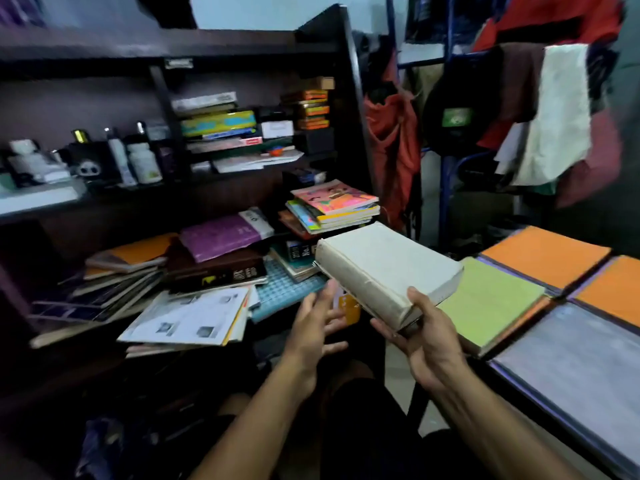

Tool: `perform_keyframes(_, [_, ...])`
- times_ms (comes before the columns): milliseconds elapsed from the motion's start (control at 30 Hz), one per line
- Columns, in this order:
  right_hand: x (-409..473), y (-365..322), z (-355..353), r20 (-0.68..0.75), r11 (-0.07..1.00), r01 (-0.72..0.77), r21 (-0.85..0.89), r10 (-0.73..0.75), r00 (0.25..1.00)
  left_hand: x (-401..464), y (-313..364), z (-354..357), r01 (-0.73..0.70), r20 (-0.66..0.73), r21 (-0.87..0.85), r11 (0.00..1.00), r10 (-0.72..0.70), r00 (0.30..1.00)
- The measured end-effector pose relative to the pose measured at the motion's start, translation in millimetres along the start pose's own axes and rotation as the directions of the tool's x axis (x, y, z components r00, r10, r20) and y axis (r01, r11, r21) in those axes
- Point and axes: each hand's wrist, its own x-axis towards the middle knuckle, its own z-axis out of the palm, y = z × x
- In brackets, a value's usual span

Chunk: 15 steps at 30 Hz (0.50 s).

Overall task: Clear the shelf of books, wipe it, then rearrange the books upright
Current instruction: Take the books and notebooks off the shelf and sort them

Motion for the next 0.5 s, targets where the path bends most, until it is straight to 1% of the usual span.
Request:
perform_keyframes(33, [0,-1,-2,-0.008,0.999,0.045,-0.003,-0.045,0.999,8,5,25,0.015,0.063,-0.034,0.999,-0.013,0.998])
perform_keyframes(100, [1,-3,-5,-0.019,0.990,0.138,-0.030,-0.139,0.990,28,11,65,-0.007,0.045,-0.096,0.995,0.011,0.999])
perform_keyframes(167, [6,-20,-11,-0.002,0.964,0.228,-0.133,-0.231,0.973,47,17,98,-0.052,0.032,-0.213,0.976,0.060,0.998])
perform_keyframes(200, [10,-35,-17,0.032,0.952,0.243,-0.184,-0.241,0.970,55,20,112,-0.060,0.054,-0.262,0.963,0.076,0.996])
perform_keyframes(267, [17,-78,-37,0.114,0.961,0.170,-0.219,-0.148,0.982,71,26,130,-0.069,0.129,-0.324,0.944,0.116,0.985])
perform_keyframes(333, [26,-125,-75,0.154,0.982,0.060,-0.178,-0.032,0.987,88,30,145,-0.064,0.231,-0.318,0.946,0.142,0.962])
perform_keyframes(367, [27,-143,-94,0.158,0.987,0.031,-0.160,-0.006,0.987,94,31,153,-0.065,0.296,-0.301,0.951,0.158,0.942])
perform_keyframes(400, [28,-154,-107,0.152,0.987,0.015,-0.157,0.009,0.988,100,30,159,-0.070,0.351,-0.259,0.963,0.162,0.922])
perform_keyframes(433, [29,-161,-119,0.119,0.981,0.011,-0.191,0.012,0.993,104,26,170,-0.072,0.395,-0.205,0.976,0.150,0.906])
perform_keyframes(500, [31,-162,-132,0.008,0.945,0.001,-0.327,0.002,1.000,108,16,193,-0.058,0.437,-0.101,0.993,0.097,0.894])
